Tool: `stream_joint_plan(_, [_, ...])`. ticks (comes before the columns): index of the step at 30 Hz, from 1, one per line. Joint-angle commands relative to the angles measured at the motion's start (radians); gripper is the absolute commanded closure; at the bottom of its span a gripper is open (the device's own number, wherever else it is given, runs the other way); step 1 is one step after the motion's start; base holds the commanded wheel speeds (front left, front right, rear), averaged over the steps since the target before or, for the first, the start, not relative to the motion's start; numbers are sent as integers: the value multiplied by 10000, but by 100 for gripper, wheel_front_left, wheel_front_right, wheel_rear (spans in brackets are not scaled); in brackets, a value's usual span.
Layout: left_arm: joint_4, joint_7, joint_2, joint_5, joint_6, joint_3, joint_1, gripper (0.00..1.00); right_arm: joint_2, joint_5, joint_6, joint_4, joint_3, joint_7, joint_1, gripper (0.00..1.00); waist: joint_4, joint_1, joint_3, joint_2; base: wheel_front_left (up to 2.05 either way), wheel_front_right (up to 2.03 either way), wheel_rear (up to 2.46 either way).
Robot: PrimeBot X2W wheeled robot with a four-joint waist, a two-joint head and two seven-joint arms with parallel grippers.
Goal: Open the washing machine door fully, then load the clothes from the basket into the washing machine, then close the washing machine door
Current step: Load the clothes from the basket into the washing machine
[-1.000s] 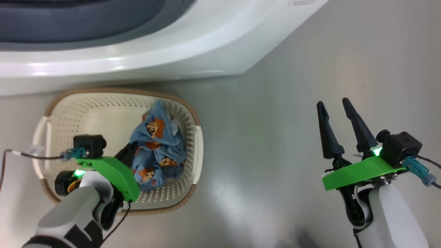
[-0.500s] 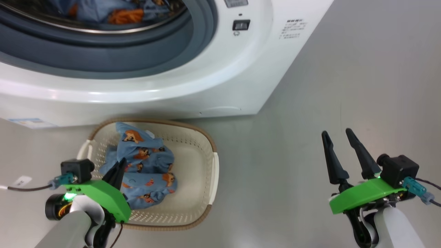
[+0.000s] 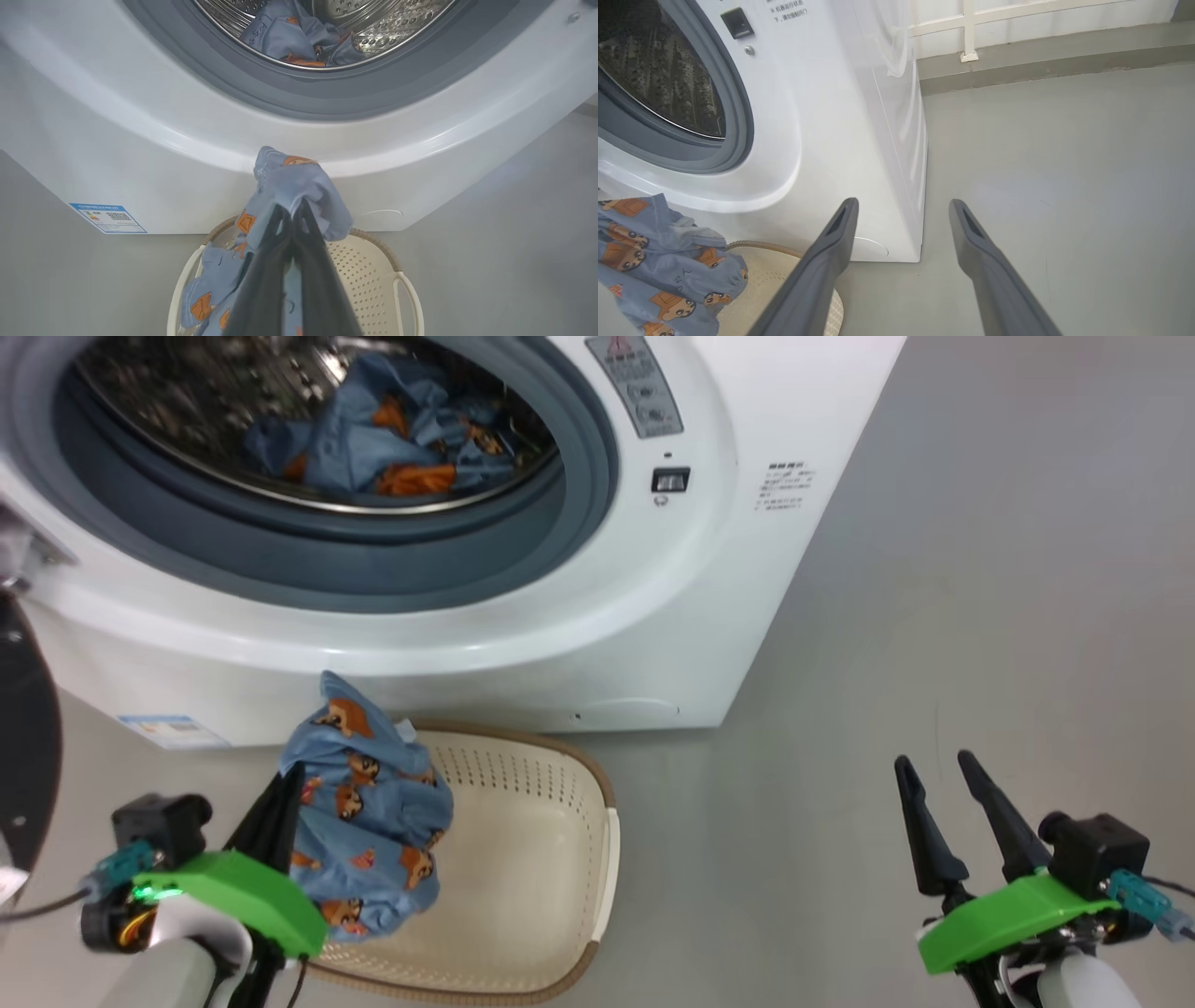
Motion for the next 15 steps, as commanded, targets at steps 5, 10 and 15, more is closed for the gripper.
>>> stream_joint_plan(5, [-1146,-65,305,818,-16,1362,834,100,-196,184,16,-187,137,-48,461,0,-22,0,-704,0,0,0,0])
stream_joint_plan(10, [-2132,-65,176,1402,-16,2184,1750,100,-301,234,16,-216,19,-48,896,0,-51,0,-1100,0,0,0,0])
stream_joint_plan(15, [-3086,-65,-75,1841,-16,3004,2720,100,-370,294,16,-236,-153,-48,1299,0,-98,0,-1391,0,0,0,0])
